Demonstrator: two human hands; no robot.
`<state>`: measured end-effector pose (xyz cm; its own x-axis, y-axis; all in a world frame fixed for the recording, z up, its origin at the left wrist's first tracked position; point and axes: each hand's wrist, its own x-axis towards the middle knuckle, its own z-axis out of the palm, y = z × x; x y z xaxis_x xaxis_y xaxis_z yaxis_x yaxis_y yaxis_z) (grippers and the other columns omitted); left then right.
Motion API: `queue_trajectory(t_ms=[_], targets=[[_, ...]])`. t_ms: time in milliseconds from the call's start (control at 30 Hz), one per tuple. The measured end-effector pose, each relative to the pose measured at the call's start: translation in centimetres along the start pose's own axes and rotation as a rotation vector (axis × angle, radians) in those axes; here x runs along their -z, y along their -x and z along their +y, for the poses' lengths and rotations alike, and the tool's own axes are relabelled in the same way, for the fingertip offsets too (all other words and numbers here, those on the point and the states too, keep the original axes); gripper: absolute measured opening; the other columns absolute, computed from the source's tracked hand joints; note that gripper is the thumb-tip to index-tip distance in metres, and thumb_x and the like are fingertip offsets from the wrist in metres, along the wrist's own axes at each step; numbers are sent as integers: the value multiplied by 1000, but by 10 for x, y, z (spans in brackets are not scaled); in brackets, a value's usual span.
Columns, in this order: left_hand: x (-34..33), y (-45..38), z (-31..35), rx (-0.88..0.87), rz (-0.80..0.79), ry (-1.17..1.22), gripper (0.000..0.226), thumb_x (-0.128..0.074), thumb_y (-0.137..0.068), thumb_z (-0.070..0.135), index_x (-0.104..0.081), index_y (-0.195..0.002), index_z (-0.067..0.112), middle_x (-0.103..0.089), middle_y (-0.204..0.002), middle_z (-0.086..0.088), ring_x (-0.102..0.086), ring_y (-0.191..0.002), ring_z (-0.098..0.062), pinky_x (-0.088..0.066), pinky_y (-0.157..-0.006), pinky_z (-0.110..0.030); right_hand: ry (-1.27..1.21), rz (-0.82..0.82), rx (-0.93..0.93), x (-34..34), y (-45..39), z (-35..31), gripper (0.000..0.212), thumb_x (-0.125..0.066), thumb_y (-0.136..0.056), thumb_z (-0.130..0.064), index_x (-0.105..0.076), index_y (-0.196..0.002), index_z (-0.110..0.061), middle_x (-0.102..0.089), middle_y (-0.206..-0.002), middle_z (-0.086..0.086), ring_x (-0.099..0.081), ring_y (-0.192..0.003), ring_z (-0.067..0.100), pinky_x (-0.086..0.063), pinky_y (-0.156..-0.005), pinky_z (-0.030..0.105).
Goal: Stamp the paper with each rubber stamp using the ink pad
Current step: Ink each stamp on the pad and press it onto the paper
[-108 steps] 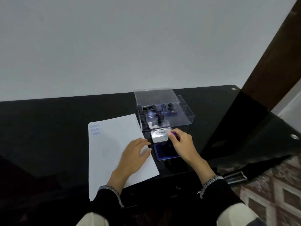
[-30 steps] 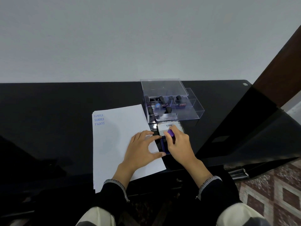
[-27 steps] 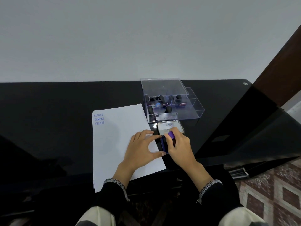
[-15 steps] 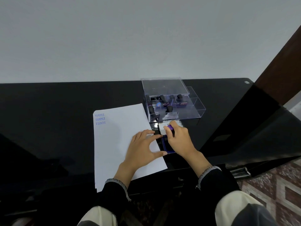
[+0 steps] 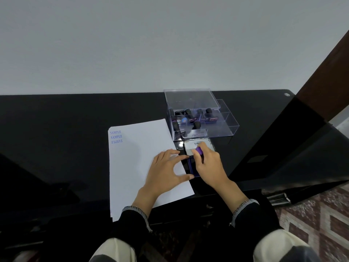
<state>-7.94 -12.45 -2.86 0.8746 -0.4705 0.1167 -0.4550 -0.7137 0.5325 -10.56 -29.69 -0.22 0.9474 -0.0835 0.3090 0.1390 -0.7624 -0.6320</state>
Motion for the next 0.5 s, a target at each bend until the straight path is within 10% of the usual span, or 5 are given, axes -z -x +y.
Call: queue_trajectory(t_ms=[500], targets=[[-1,0,0,-1,13,-7,68,-56,-74,77,-47,-134,48,-36,-144,17,-26,-134,-4,-10,-107,-19,-5,8,-10,-2,15,-3,9,-45,-100,-20,-48,-94,-14,-47,-73,-10,-49,-63,7,-38,-55,17]])
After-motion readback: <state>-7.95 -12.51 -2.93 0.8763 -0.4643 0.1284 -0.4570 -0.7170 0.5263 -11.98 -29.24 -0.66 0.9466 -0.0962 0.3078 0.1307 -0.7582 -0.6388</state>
